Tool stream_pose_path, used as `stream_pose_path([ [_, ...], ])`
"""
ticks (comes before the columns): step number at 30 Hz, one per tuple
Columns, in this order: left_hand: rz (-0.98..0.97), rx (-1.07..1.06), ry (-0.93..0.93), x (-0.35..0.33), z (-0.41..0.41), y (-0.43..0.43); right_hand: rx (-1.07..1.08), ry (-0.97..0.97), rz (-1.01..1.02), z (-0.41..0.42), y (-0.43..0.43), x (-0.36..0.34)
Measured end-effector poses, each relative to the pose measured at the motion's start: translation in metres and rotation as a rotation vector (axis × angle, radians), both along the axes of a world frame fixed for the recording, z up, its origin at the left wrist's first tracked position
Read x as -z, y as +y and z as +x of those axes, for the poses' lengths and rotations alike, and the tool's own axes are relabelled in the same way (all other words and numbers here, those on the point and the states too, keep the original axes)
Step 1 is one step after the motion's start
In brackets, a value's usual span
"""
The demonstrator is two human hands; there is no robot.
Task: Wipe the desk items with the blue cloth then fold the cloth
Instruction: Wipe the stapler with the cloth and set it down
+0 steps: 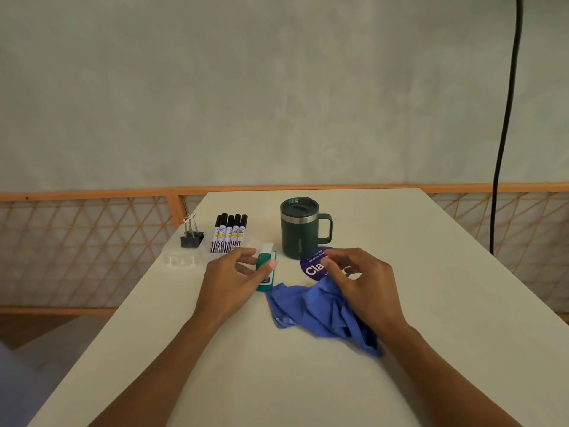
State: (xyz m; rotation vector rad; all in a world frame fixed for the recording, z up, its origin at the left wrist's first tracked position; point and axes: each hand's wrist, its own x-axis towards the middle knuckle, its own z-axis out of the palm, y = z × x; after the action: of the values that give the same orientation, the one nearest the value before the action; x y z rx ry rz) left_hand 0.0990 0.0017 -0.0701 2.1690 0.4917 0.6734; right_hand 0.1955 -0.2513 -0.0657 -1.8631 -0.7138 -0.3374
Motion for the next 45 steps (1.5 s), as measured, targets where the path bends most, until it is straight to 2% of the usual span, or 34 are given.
stream_pose_path([
  [5, 0.036, 0.063, -0.081, 0.003, -0.014, 0.003, -0.018, 0.016, 0.025, 0.001, 0.0, 0.002],
  [15, 0.099, -0.032, -0.167, 0.01, 0.01, 0.009, -0.054, 0.047, -0.013, -0.003, 0.006, 0.003],
  [20, 0.148, -0.053, -0.197, 0.017, 0.019, 0.015, -0.277, 0.039, -0.313, 0.001, 0.001, 0.004],
  [26, 0.131, -0.075, -0.199, 0.019, 0.02, 0.018, -0.401, 0.172, -0.357, 0.012, -0.023, -0.014],
  [29, 0.124, -0.065, -0.205, 0.018, 0.021, 0.016, -0.381, 0.169, -0.371, 0.012, -0.028, -0.015],
  [32, 0.138, -0.064, -0.2, 0.018, 0.023, 0.014, -0.361, 0.084, -0.407, 0.008, -0.023, -0.009],
  [45, 0.138, -0.07, -0.208, 0.022, 0.025, 0.019, -0.29, -0.029, -0.375, 0.006, -0.014, -0.001],
])
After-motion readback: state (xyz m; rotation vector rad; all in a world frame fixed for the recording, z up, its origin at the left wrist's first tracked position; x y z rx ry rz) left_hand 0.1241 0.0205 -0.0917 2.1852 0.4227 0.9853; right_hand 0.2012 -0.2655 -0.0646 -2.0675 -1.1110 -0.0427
